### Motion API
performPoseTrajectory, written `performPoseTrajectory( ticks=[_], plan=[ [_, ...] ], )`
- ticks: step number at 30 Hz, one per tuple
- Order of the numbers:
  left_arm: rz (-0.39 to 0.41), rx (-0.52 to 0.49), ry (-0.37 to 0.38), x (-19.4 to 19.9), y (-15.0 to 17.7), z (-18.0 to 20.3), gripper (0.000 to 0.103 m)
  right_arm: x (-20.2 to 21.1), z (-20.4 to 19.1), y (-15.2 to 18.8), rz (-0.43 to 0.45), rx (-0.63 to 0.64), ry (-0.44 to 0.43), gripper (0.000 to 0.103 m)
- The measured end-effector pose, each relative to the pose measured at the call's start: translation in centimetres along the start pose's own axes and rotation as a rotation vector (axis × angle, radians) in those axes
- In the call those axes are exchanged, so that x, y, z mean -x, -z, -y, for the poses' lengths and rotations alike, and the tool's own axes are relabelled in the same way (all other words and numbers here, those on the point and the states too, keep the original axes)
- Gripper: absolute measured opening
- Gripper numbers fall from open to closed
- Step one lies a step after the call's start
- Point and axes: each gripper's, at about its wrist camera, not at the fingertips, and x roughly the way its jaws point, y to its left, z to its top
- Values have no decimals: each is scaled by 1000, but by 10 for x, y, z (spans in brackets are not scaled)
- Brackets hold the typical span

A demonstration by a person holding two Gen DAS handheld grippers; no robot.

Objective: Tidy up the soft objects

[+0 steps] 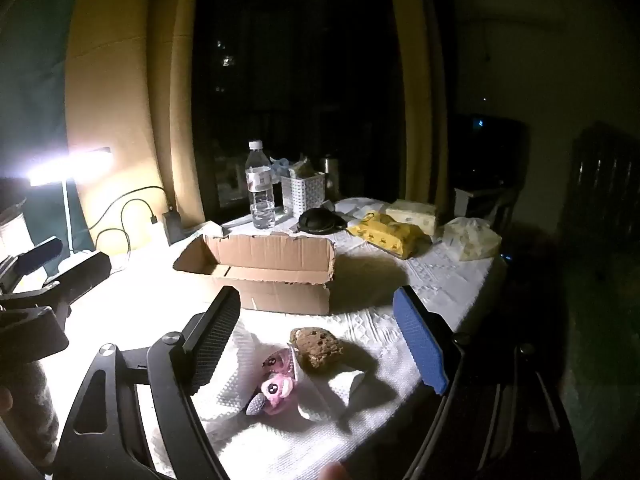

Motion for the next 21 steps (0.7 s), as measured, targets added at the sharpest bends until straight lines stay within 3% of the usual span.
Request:
performPoseTrajectory(
  ticks=[21],
  plan=[
    [-36,-15,0,1,4,8,103,6,3,-3,-16,-14,-20,82]
  ],
)
